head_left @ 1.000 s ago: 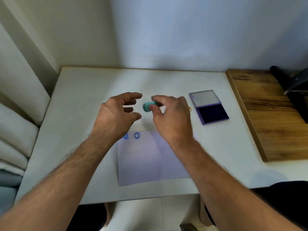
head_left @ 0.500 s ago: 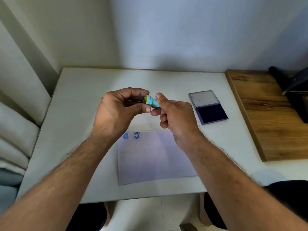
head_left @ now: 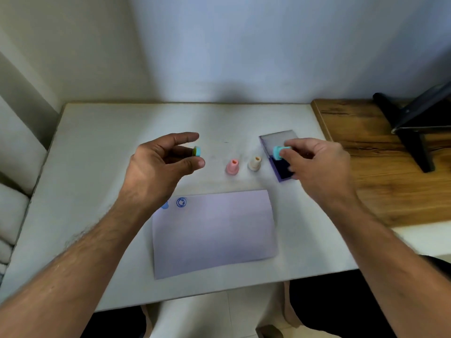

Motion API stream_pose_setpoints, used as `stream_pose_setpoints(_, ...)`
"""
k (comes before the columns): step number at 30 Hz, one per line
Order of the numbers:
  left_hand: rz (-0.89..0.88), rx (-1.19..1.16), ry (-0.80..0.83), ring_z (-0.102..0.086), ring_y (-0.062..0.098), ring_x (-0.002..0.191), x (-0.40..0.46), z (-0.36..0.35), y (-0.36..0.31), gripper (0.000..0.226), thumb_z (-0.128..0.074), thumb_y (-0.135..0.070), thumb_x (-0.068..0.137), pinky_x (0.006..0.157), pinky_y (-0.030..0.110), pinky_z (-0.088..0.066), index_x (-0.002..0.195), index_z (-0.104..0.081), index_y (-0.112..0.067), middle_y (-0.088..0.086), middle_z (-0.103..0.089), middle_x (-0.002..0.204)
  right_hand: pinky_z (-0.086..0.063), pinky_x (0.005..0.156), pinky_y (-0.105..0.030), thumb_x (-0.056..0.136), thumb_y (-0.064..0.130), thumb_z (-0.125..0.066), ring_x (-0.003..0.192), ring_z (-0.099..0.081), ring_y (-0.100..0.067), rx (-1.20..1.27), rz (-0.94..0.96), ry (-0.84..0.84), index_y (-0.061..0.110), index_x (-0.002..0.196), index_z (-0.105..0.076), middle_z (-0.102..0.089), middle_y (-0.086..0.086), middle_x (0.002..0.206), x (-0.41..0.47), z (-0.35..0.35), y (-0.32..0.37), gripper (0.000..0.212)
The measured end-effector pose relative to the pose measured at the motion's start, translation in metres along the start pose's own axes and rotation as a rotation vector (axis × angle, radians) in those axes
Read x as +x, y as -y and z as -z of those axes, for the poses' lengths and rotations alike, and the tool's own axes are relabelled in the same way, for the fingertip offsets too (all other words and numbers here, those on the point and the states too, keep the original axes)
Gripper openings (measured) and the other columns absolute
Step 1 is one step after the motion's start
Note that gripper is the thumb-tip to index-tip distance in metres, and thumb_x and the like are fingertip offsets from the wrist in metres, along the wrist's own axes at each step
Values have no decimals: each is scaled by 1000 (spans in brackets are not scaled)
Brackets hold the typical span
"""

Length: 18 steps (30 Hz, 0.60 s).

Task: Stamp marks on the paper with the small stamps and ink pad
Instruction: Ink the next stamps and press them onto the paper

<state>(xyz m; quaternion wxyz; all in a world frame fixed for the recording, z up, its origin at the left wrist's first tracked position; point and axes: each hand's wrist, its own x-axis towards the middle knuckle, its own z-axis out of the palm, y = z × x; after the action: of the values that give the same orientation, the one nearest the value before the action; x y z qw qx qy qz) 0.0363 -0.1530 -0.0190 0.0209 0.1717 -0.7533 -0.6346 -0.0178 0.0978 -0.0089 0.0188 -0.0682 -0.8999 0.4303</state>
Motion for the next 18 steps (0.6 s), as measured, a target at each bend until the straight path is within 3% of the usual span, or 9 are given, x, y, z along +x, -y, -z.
stream_pose_setpoints(2,0,20,5,-73,7,80,0,-4,0,35,-82,-16,75,81,17,-54,101,-76,-38,-8,-76,89,-50,65,-9,86,28,-72,73,-63,-2,-223,63,-64,18,115,-71,-73,4,96,8,17,-13,31)
stream_pose_setpoints(5,3,44,5,-73,7,83,2,-10,0,29,-82,-17,74,82,19,-53,95,-77,-37,-8,-77,90,-33,48,5,88,26,-70,77,-59,-7,-326,62,-68,15,115,-70,-73,-4,102,18,25,-28,30)
stream_pose_setpoints(8,3,69,3,-73,5,84,3,-14,1,28,-83,-20,72,83,20,-52,93,-76,-38,-10,-77,89,-33,49,5,87,27,-71,82,-59,-9,-361,72,-50,13,113,-72,-73,-7,104,23,18,-34,29)
stream_pose_setpoints(12,3,80,5,-73,6,85,1,-15,2,28,-83,-19,73,84,20,-52,94,-76,-36,-9,-77,91,-44,77,-10,85,25,-73,85,-59,-8,-325,87,-30,11,110,-74,-74,-7,108,24,8,-34,29)
stream_pose_setpoints(14,3,88,2,-73,6,84,1,-14,3,28,-82,-19,73,84,20,-52,95,-76,-35,-9,-77,91,-45,84,-16,85,23,-74,89,-59,-8,-312,77,-3,9,109,-74,-73,-7,111,23,6,-33,27)
stream_pose_setpoints(18,-4,72,-10,-74,10,86,1,-11,5,28,-82,-18,73,88,26,-54,94,-76,-36,-7,-77,93,-40,68,-7,87,19,-73,83,-57,-6,-323,-4,43,11,111,-73,-73,-5,111,32,2,-29,25)
